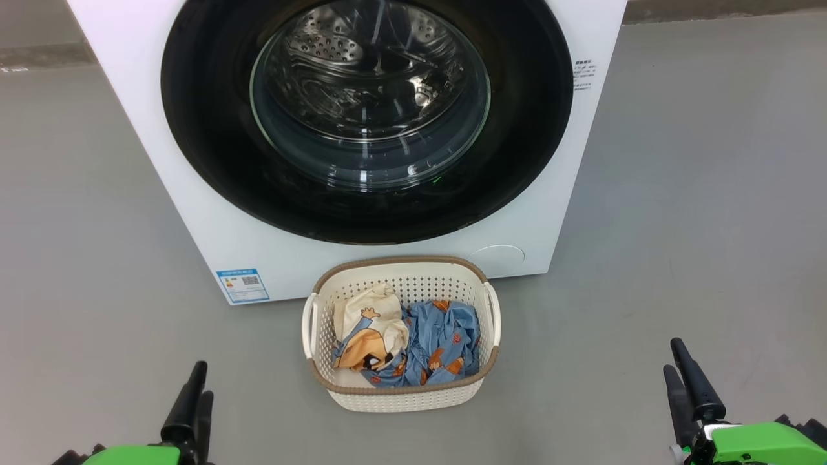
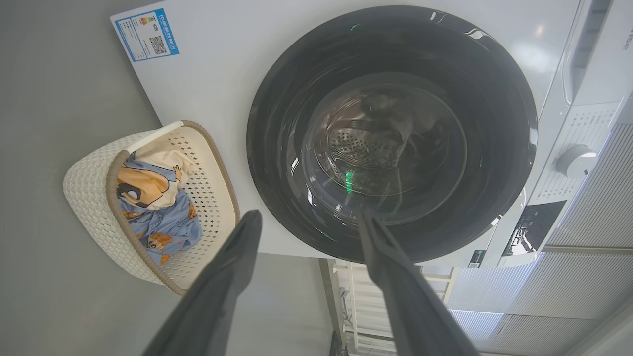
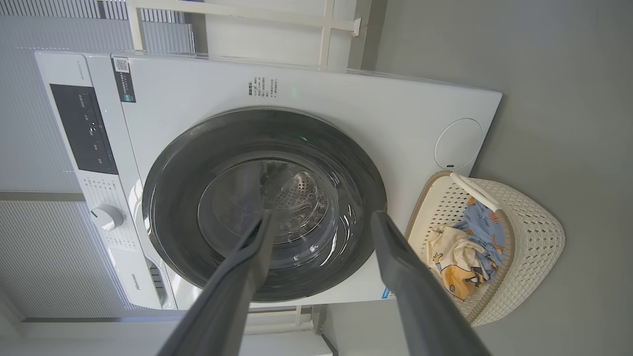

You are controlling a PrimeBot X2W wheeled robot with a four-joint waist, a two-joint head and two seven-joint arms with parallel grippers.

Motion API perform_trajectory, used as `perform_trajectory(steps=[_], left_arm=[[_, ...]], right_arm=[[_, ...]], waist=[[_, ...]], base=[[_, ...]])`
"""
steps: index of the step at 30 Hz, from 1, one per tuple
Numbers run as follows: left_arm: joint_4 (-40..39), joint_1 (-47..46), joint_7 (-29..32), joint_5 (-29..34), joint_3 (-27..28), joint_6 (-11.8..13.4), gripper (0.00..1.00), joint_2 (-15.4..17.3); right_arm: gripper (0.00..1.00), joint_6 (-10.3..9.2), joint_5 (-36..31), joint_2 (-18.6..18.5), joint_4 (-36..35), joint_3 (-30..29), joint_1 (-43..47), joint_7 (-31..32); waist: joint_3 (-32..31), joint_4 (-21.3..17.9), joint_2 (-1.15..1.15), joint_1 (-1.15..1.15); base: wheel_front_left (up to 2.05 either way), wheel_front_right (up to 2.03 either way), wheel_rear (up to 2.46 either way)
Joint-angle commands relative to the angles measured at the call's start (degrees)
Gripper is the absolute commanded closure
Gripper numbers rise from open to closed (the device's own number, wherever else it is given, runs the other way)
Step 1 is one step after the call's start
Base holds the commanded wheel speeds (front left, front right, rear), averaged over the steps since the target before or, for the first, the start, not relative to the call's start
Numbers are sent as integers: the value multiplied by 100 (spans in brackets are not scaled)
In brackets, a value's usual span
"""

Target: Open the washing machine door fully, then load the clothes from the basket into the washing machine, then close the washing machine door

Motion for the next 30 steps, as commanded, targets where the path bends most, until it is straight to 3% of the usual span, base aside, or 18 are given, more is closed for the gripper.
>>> perform_trajectory(steps=[1,9,30], left_arm=[[-184,-285,-58,127,-7,-8,0,144],[-220,-356,-179,535,-44,-9,0,198],[-291,-453,-533,2507,-183,-13,0,365]], right_arm=[[0,2,-121,-112,-157,80,-305,-58],[0,2,-495,-238,-163,224,-424,-186],[0,4,-2321,-504,-245,495,-604,-538]], waist=[[2,-1,0,-1],[15,-7,0,-1],[34,-28,0,-1]], base=[[0,0,0],[0,0,0],[0,0,0]])
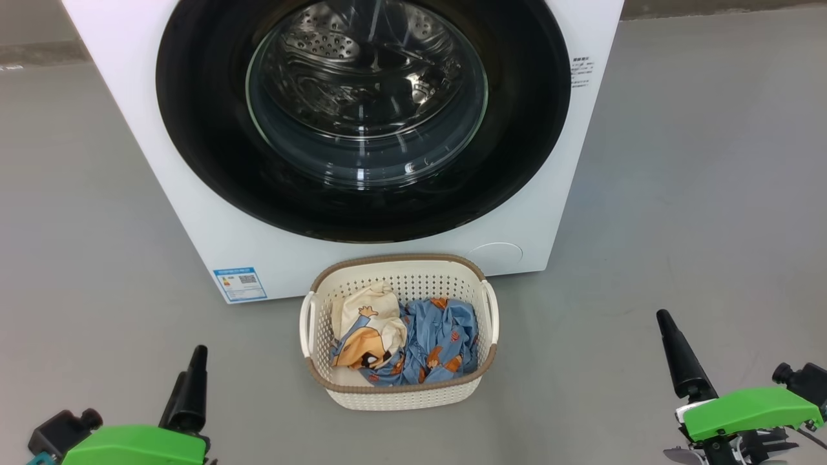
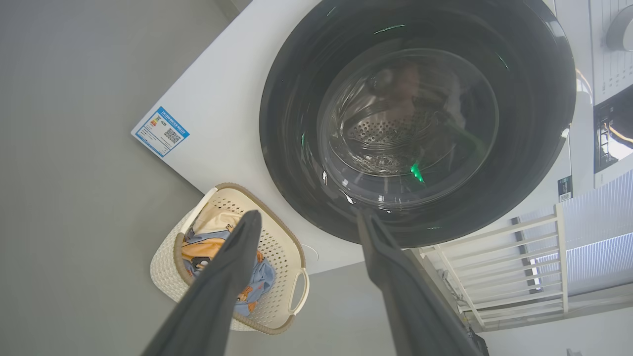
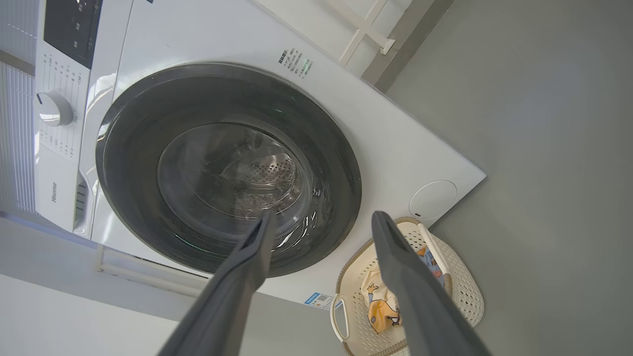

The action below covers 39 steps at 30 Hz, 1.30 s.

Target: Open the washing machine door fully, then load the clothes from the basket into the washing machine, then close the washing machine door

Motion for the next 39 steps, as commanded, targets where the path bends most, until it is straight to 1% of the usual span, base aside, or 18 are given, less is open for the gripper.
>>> perform_trajectory(steps=[1,10,11,16,19,20,39], left_arm=[[-164,-321,-84,227,54,-12,0,134],[-209,-356,-236,1118,64,-12,0,208],[-210,-362,-270,1324,67,-12,0,222],[-211,-374,-354,1778,61,-13,0,246],[-222,-373,-405,2017,56,-13,0,256],[-222,-373,-405,2017,56,-13,0,256],[-172,-390,-726,3403,142,-13,0,296]], right_arm=[[0,4,-236,-108,-160,87,-279,-77],[0,5,-1096,-161,-179,128,-326,-227],[0,5,-1286,-176,-187,134,-344,-261],[0,5,-1816,-223,-201,144,-393,-345],[0,5,-2107,-241,-199,164,-422,-395],[0,5,-2107,-241,-199,164,-422,-395],[0,7,-3527,-410,-87,306,-564,-713]], waist=[[3,-2,0,-1],[27,-33,0,-1],[27,-39,0,-1],[21,-52,0,-1],[21,-56,0,-1],[21,-56,0,-1],[-11,-23,0,-1]], base=[[0,0,0],[0,0,0],[0,0,0],[0,0,0],[0,0,0],[0,0,0],[0,0,0]])
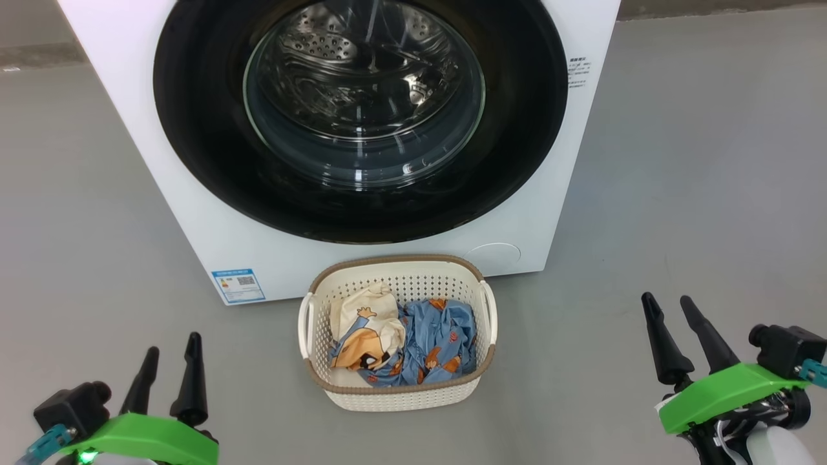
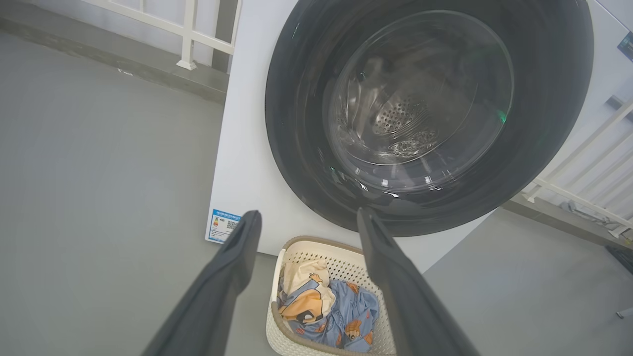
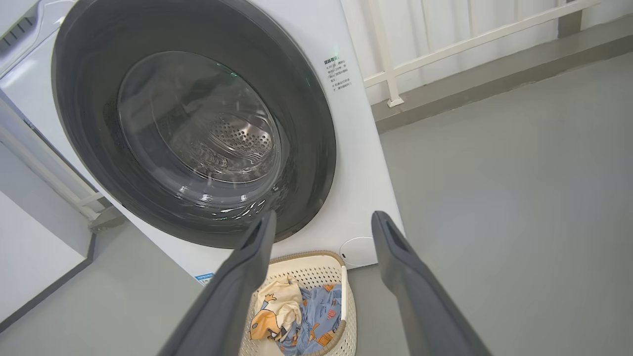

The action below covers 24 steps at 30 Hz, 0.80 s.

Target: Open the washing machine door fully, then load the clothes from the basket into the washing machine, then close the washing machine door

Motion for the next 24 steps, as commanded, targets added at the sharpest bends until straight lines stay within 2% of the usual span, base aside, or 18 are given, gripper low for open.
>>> perform_trajectory(steps=[1,24], left_arm=[[-132,-283,-98,169,175,-8,0,125],[-8,-426,-486,1682,241,-14,0,194]], right_arm=[[0,7,-200,-118,-131,117,-258,-88],[0,9,-1715,-349,20,315,-502,-473]], waist=[[-1,-1,0,0],[2,-8,0,0]], base=[[0,0,0],[0,0,0]])
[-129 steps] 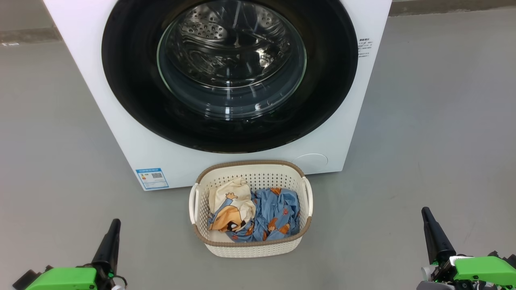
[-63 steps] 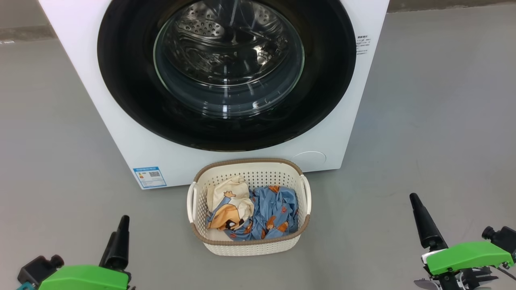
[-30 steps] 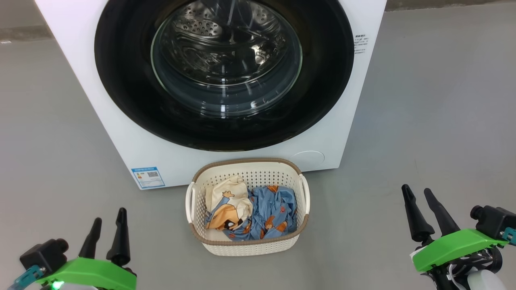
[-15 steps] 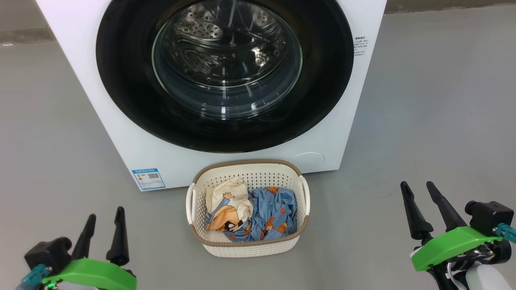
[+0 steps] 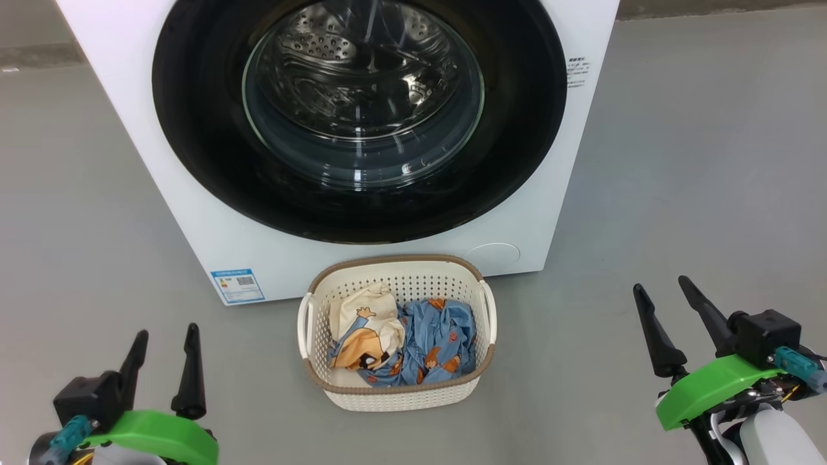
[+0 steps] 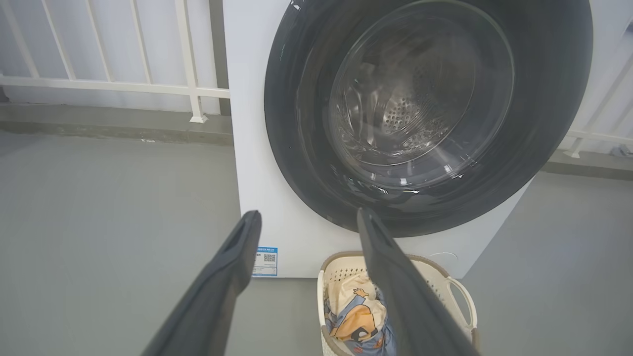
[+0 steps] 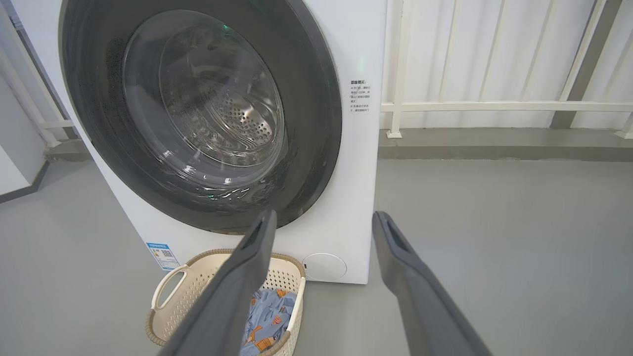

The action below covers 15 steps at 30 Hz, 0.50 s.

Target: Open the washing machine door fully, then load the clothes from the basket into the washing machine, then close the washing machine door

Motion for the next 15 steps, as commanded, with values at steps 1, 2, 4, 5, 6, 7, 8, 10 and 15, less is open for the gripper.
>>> perform_trajectory(steps=[1,2,4,5,6,7,8,10,15], left_arm=[[-119,-298,-86,212,183,-12,0,146],[-118,-302,-103,277,189,-12,0,148],[-127,-312,-137,423,195,-13,0,168],[-127,-315,-153,488,203,-13,0,169],[-125,-320,-170,557,206,-13,0,174],[-123,-325,-187,627,209,-13,0,178],[-117,-329,-204,698,214,-13,0,182],[-109,-341,-238,832,212,-14,0,191],[-118,-365,-322,1131,215,-15,0,213]], right_arm=[[0,8,-179,-113,-110,145,-245,-82],[0,8,-247,-122,-100,156,-257,-99],[0,8,-379,-137,-80,169,-282,-133],[0,8,-443,-143,-71,173,-293,-149],[0,8,-508,-150,-66,178,-304,-166],[0,8,-572,-157,-64,183,-314,-183],[0,8,-629,-160,-65,186,-324,-200],[0,8,-754,-171,-78,193,-345,-233],[0,9,-1029,-200,-110,210,-395,-317]], waist=[[3,5,0,0],[4,7,0,0],[8,11,0,0],[9,14,0,0],[10,17,0,0],[11,20,0,0],[11,21,0,0],[13,21,0,0],[16,17,0,0]], base=[[0,0,0],[0,0,0],[0,0,0],[0,0,0],[0,0,0],[0,0,0],[0,0,0],[0,0,0],[0,0,0]])
